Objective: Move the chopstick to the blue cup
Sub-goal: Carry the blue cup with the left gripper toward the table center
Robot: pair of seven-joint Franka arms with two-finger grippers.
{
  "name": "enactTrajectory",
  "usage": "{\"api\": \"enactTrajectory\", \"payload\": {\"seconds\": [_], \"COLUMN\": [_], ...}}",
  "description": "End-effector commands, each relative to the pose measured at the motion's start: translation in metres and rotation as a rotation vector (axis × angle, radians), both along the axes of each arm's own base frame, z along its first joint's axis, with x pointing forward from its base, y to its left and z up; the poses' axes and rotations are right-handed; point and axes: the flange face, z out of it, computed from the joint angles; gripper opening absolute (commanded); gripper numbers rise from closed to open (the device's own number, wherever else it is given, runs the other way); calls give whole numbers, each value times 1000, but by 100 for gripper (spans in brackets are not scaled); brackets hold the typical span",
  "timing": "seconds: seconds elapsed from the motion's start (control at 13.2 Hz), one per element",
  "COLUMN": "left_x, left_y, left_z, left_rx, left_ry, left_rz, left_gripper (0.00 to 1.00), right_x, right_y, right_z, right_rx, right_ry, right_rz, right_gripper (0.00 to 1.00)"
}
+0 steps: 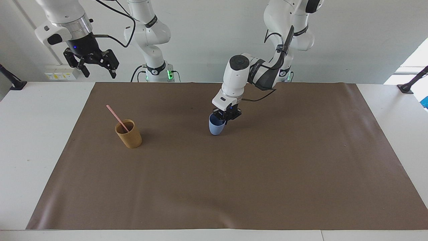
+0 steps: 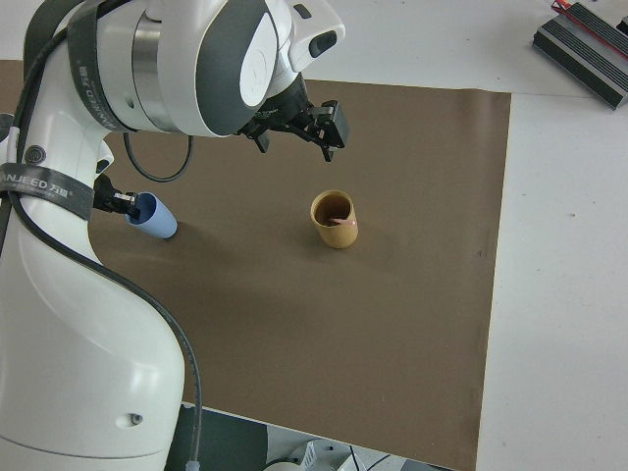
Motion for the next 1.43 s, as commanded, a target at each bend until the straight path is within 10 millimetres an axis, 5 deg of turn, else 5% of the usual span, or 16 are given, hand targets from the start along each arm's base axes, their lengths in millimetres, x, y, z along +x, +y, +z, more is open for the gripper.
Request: {"api": "enactTrajectory", "payload": {"seconds": [0.0, 0.08, 0.15, 0.23, 0.68, 0.98, 1.21, 1.36], "left_x": [-2, -1, 0, 1, -3, 21, 60, 78], "left_y": [-6, -5, -2, 1, 44, 126, 202, 246], "left_z": [-5, -2, 0, 9, 84, 136, 167, 198], "left_rx": [-2, -3, -5, -7, 27, 47, 49, 50], "left_ry": [-3, -6, -9, -14, -7, -21, -80, -102], "left_rz": [6, 7, 10, 5, -40, -66, -93, -66], "left_gripper": [11, 40, 91, 100, 100, 100, 100, 100], "right_x": [-5, -5, -5, -5, -5, -5, -7, -5], "right_y": [1, 1, 1, 1, 1, 0, 0, 1], "right_z": [2, 1, 1, 1, 1, 1, 1, -16], "right_rx": [23, 23, 23, 23, 23, 23, 7, 12], "right_ry": [5, 6, 6, 6, 6, 6, 16, 44], "right_rz": [-6, -6, -6, -6, -6, -8, 4, 154], "right_gripper": [100, 100, 100, 100, 100, 100, 100, 100]}}
